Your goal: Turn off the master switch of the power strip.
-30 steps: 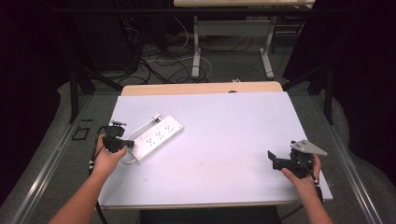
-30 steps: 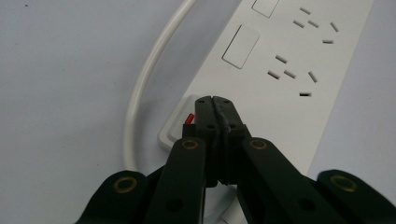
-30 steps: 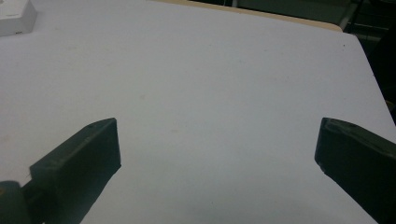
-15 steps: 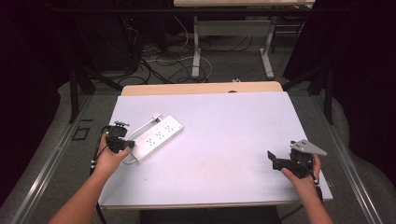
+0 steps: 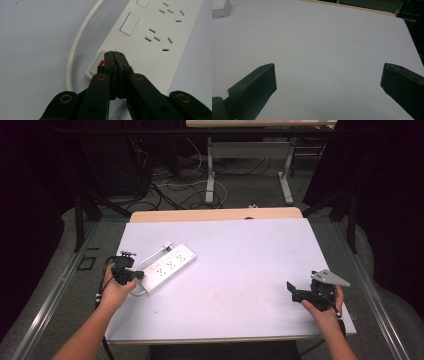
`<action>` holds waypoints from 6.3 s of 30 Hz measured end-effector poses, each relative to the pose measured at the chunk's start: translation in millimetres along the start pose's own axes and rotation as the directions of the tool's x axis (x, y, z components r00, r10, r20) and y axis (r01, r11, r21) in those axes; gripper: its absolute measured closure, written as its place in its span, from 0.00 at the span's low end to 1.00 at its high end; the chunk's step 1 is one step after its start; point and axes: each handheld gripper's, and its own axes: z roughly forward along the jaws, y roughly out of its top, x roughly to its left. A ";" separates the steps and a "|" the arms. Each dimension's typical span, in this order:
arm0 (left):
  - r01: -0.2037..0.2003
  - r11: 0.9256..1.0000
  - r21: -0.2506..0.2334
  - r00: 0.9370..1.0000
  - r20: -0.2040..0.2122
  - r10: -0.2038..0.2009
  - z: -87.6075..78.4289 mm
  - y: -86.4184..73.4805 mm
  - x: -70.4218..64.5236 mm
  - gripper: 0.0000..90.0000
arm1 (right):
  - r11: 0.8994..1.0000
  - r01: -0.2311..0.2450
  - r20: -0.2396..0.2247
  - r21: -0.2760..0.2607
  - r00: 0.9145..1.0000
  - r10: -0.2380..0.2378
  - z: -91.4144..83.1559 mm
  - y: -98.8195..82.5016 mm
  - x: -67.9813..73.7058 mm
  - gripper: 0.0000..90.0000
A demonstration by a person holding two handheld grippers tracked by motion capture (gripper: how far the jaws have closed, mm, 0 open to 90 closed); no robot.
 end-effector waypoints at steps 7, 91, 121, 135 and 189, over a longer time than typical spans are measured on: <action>0.018 1.000 0.002 1.000 -0.003 -0.018 -2.2 1.7 1.2 1.00 | 1.000 -0.006 0.003 0.000 1.000 0.006 0.2 0.0 0.6 0.00; -0.112 0.930 -0.350 0.980 0.114 0.161 -61.2 10.0 -50.4 0.17 | 1.000 -0.006 0.005 0.000 1.000 0.006 -3.3 2.4 1.4 0.00; -0.091 0.885 -0.456 0.973 0.149 0.177 -71.3 -44.3 -80.8 0.01 | 1.000 0.004 0.003 -0.018 1.000 -0.004 -4.6 4.0 0.4 0.00; -0.084 0.886 -0.456 0.976 0.143 0.166 -46.7 -71.8 -76.9 0.01 | 1.000 0.010 -0.003 -0.015 1.000 -0.010 -4.9 4.3 0.7 0.00; -0.138 0.919 -0.369 0.966 0.156 0.208 0.1 -91.0 -86.5 0.01 | 1.000 0.029 -0.028 -0.005 0.999 -0.029 -1.1 3.1 5.1 0.00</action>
